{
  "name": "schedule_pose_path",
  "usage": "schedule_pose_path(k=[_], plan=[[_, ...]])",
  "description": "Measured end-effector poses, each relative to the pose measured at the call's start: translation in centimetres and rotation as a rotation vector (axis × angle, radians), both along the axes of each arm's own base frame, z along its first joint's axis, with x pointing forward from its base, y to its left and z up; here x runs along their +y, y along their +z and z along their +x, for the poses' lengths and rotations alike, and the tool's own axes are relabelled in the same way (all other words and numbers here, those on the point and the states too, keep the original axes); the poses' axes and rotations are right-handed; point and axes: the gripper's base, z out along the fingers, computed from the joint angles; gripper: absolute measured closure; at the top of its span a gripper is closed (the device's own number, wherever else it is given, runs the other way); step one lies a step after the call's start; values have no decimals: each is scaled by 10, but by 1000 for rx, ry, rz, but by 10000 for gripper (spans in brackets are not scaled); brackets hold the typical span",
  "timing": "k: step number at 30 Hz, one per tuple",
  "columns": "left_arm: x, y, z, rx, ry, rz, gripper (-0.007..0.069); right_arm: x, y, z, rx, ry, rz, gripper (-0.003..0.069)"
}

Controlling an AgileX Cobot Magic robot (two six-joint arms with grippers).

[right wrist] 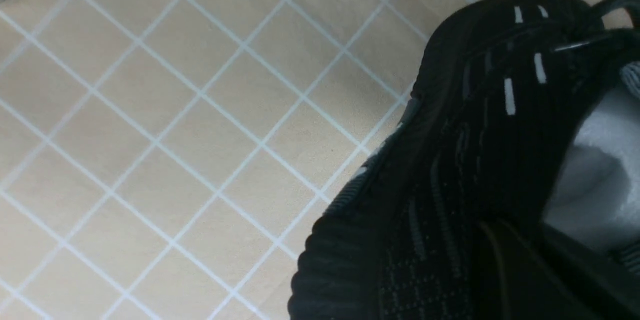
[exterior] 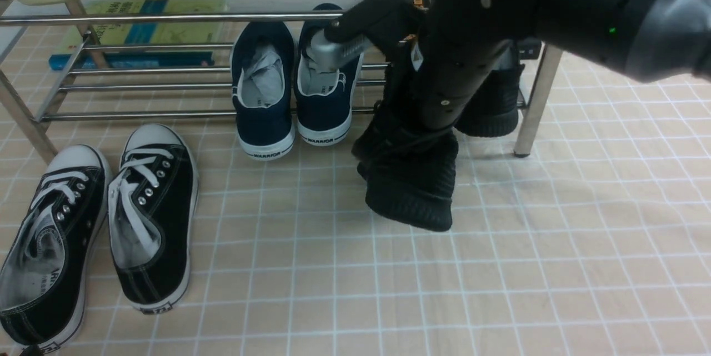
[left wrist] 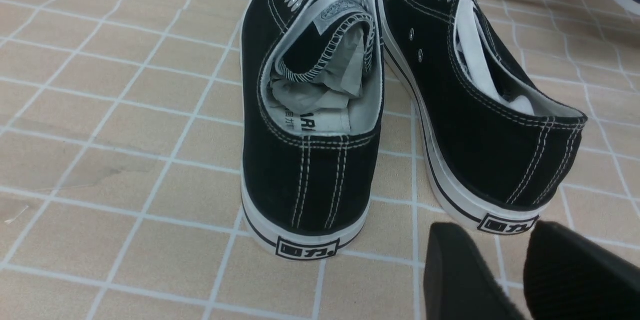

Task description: Take the shoes off the shelf from the light coffee tablecloth by hand.

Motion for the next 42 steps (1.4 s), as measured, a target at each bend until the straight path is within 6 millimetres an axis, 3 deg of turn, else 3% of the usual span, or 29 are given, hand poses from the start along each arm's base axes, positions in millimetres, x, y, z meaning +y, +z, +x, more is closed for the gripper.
schedule_pose_path(k=[4,10,13,19,21,25,26,27,28,32,36,42], plan=[[0,0,0,0,0,0,385,9,-21,3,64,40,-15,634],[0,0,0,0,0,0,385,11,-33,-5,207,24,-17,608],[0,0,0,0,0,0,385,13,-34,-7,248,4,6,540],[0,0,0,0,0,0,385,12,-26,-7,243,-22,10,284],[0,0,0,0,0,0,385,11,-21,-5,226,-23,5,272],[0,0,0,0,0,0,385,-1,10,14,111,-65,39,470],[0,0,0,0,0,0,385,-8,18,20,80,-82,47,565],[0,0,0,0,0,0,385,-9,19,21,73,-86,44,578],[0,0,0,0,0,0,385,-22,27,32,34,-121,35,656],[0,0,0,0,0,0,385,-43,29,50,-27,-178,19,658],[0,0,0,0,0,0,385,-58,26,68,-75,-225,26,544],[0,0,0,0,0,0,385,-67,8,95,-162,-251,4,213]])
